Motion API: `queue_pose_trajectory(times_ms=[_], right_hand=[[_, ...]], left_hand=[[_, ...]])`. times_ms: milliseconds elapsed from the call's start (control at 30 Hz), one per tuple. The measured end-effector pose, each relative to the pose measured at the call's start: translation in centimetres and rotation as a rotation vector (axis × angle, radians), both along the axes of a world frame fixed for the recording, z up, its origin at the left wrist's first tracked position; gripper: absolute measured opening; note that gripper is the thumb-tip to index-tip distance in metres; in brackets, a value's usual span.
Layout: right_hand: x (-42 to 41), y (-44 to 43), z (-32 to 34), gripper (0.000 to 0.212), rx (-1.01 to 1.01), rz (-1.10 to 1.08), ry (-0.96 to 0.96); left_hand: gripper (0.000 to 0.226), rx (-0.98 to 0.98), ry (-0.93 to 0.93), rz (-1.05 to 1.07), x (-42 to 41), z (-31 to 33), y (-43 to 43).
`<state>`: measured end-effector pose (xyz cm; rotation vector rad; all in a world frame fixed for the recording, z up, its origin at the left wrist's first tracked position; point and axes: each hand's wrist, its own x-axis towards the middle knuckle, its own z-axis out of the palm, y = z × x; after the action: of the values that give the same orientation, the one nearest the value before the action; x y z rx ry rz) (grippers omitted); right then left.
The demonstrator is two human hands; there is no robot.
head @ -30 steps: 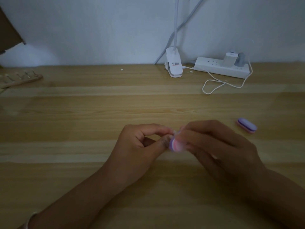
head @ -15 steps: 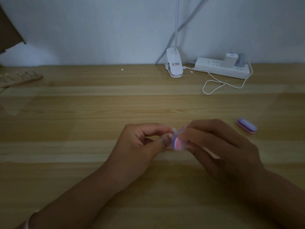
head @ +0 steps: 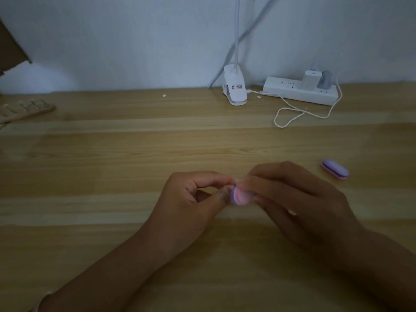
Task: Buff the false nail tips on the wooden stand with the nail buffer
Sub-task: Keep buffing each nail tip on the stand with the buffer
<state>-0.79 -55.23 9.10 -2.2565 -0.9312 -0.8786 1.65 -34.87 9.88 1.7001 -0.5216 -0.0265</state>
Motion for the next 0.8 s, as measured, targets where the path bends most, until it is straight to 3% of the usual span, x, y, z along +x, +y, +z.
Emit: queue_pose_trajectory(times_ms=[200, 400, 800], right_hand=[[0.5, -0.7, 0.7, 0.026, -0.077, -0.105, -0.001], [0.0, -0.4, 0.6, 0.025, -0.065, -0.045, 0.040], [-0.3, 0.0, 0.8, 0.023, -0.028, -0.078, 0.011]], left_hand=[[0.008, 0.133, -0.153, 0.039, -0.1, -0.4, -0.1], [0.010, 0.261, -0.338, 0.049, -0.1, -0.4, 0.1], [0.009, 0.189, -0.294, 0.023, -0.1, -0.5, 0.2]])
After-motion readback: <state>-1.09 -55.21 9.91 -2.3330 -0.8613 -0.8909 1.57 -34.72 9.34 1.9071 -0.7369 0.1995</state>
